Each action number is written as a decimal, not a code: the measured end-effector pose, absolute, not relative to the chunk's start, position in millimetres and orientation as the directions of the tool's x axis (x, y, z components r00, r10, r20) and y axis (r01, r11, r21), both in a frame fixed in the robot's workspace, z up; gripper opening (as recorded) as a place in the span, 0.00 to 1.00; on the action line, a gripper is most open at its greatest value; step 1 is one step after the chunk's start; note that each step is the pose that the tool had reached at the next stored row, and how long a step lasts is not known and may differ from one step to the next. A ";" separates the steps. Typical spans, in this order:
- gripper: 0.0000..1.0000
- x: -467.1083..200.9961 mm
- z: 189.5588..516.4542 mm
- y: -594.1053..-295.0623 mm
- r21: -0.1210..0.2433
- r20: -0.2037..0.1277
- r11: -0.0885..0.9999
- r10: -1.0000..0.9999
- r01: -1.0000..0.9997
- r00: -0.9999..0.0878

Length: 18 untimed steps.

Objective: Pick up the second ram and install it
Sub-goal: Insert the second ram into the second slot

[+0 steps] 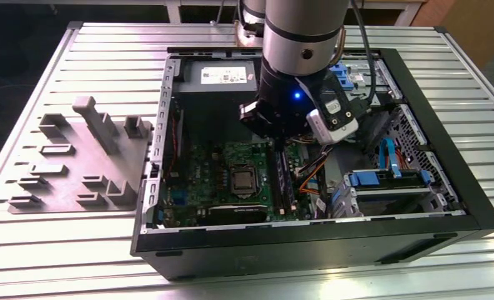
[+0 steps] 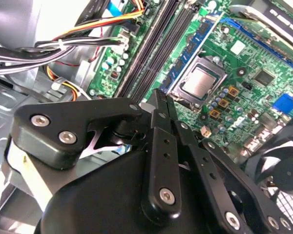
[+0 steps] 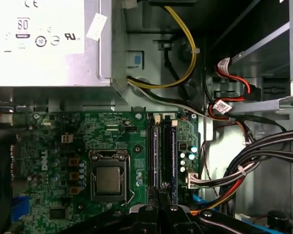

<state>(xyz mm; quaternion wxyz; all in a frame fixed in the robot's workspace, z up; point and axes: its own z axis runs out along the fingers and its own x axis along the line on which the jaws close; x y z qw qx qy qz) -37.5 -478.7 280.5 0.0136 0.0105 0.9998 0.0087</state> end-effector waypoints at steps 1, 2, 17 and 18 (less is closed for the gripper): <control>0.11 -37.4 279.2 -478.8 0.018 -0.027 1.000 0.021 0.021 -0.999; 0.11 -37.3 277.8 -478.7 0.018 -0.027 1.000 0.021 0.020 -0.999; 0.11 -36.5 272.5 -478.7 0.017 -0.027 1.000 0.018 0.017 -0.999; 0.11 -36.5 272.3 -478.7 0.017 -0.027 1.000 0.018 0.017 -0.999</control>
